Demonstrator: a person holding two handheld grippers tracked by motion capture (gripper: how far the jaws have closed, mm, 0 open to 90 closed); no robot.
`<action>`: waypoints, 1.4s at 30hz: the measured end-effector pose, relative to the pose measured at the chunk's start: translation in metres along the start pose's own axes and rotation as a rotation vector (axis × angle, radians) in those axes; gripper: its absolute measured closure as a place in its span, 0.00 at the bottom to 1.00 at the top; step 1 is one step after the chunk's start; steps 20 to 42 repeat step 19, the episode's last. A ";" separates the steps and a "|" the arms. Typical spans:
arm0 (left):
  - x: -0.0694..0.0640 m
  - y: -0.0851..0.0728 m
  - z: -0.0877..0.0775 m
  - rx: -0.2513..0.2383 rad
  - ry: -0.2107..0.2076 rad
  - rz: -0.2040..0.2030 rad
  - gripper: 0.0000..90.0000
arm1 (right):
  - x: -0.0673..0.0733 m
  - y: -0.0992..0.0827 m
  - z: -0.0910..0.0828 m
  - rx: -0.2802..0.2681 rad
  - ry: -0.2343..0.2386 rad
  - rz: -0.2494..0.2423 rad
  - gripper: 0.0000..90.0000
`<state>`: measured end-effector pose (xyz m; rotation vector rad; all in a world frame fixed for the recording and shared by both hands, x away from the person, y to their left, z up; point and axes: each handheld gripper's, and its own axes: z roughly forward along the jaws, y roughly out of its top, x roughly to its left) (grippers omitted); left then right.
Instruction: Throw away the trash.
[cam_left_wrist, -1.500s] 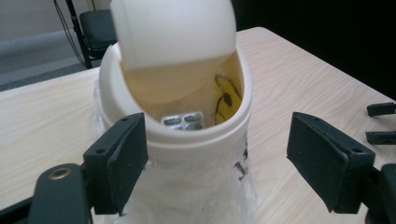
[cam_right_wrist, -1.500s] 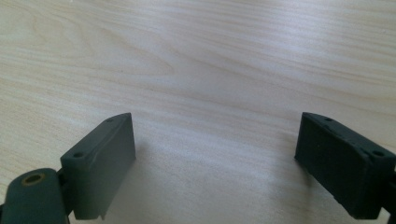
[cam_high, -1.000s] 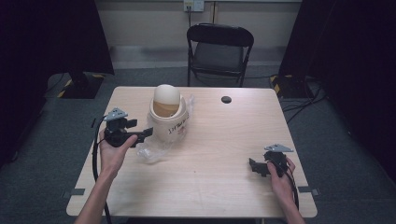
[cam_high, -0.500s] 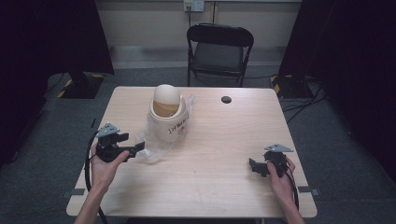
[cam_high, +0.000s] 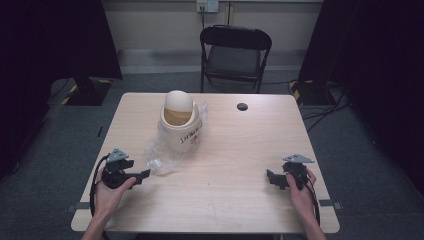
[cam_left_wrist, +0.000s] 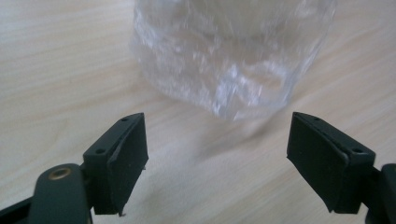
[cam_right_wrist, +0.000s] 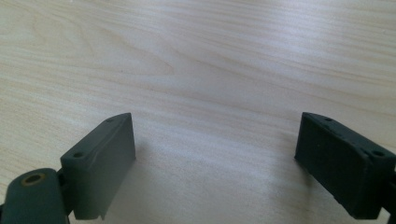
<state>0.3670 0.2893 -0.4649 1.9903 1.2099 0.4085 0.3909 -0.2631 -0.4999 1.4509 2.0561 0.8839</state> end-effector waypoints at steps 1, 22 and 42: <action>-0.002 -0.003 0.002 0.014 0.030 0.012 0.22 | 0.000 0.000 0.000 0.000 0.000 0.000 0.12; -0.008 -0.025 0.029 0.001 0.110 0.036 0.18 | 0.000 0.000 0.000 0.000 0.000 0.000 0.12; -0.008 -0.025 0.029 0.001 0.110 0.036 0.18 | 0.000 0.000 0.000 0.000 0.000 0.000 0.12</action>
